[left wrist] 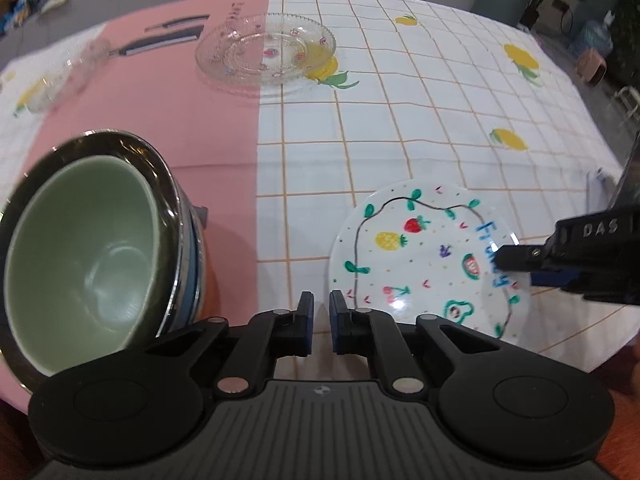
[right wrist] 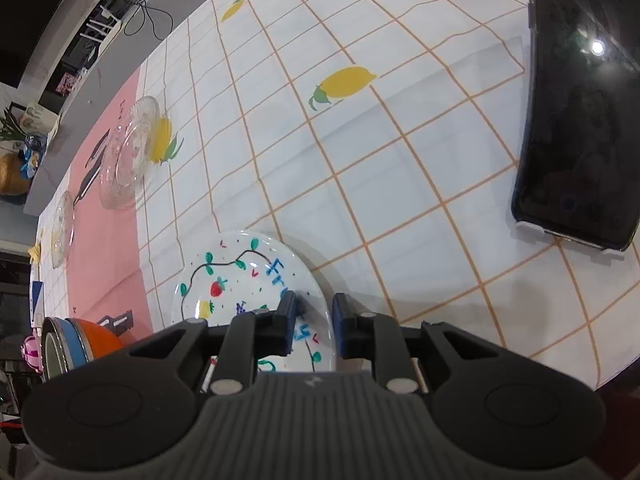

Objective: Organize plates and bowls

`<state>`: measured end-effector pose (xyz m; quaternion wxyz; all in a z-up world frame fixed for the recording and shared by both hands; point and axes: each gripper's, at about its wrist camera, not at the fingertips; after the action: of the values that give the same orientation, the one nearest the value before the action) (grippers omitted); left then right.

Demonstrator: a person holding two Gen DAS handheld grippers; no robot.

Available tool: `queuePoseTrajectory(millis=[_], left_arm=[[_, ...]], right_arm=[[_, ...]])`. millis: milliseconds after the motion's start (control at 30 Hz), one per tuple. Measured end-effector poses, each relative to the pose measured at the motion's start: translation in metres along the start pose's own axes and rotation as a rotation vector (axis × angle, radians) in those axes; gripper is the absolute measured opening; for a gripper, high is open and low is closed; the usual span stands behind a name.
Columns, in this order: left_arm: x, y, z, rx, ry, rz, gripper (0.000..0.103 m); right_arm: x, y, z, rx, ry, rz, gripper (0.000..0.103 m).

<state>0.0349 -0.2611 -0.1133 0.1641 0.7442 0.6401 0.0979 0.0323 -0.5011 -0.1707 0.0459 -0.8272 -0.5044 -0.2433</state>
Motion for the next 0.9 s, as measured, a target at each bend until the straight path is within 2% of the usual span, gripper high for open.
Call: queuePoseTrajectory(millis=[200,300,567,733,900], left_arm=[[0.0,-0.003,0.002,-0.04,0.114,0.046,0.006],[0.011,-0.002,0.003,-0.031,0.144,0.015,0.006],[0.047,0.003,0.004,-0.023,0.164,-0.07,0.006],[0.082,0.008,0.007,0.001,0.157,-0.179,0.006],[0.114,0.01,0.006,-0.009,0.17,-0.262,0.006]], right_arm=[[0.003,0.001,0.003,0.015,0.003,0.004,0.018],[0.006,0.002,0.004,0.02,-0.003,-0.004,0.018],[0.022,0.009,0.012,0.067,0.005,0.007,0.017],[0.043,0.011,0.017,0.081,-0.007,-0.038,0.016],[0.065,0.012,0.023,0.087,-0.027,-0.07,0.016]])
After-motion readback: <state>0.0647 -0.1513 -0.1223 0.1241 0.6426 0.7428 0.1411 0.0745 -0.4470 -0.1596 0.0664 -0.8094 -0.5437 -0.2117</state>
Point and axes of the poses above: each gripper's, at about its wrist camera, not at the fingertips, and z roughly the way its jaws point, x to its left, y to its top, and after that the axes turned 4 degrees about -z, right-handed
